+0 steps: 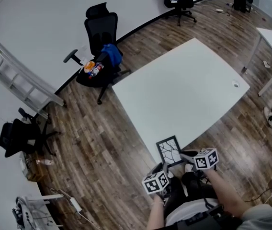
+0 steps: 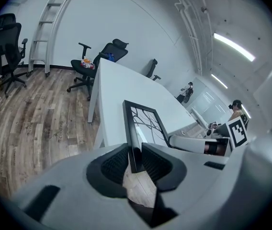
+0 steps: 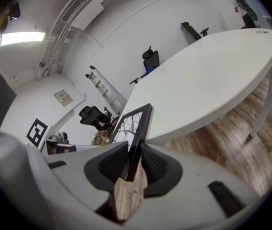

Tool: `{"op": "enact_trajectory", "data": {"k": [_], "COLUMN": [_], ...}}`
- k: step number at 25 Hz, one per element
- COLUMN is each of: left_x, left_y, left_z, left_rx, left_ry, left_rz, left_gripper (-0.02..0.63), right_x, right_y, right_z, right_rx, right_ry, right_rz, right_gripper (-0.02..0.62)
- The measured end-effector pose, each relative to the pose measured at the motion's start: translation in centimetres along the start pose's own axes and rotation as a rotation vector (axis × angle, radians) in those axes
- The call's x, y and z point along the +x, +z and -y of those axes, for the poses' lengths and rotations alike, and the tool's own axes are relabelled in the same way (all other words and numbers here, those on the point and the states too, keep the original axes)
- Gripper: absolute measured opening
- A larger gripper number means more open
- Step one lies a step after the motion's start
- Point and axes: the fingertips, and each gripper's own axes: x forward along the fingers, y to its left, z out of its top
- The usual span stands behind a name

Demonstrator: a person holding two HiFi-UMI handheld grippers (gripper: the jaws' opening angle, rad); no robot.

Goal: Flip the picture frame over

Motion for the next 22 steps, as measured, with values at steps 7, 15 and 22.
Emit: {"op": "enact_trajectory", "data": {"k": [7,15,22], "left_x": [0.6,0.7,0.7], "left_y": [0.0,0.8,0.8], "left_z": [-0.2,-0.4,-0.4], "left_rx": [-0.017,-0.055,-0.058], "left_ry": [-0.005,0.011,0.022], "left_rz": [-0.018,-0.065,-0.077], "left_gripper": [0.073,0.072,0.072], "right_x": [0.2,-0.1,-0.3], "right_y": [-0.1,0.2,-0.7], "right_z": [0.4,0.1,0.5], "right_rx": [0.062,0.044,0.057], "right_ry": [0.017,0.034,0.059], "right_rz": [0.02,0.02,-0.005], "right_gripper": [0.091,0.105,0.138]}}
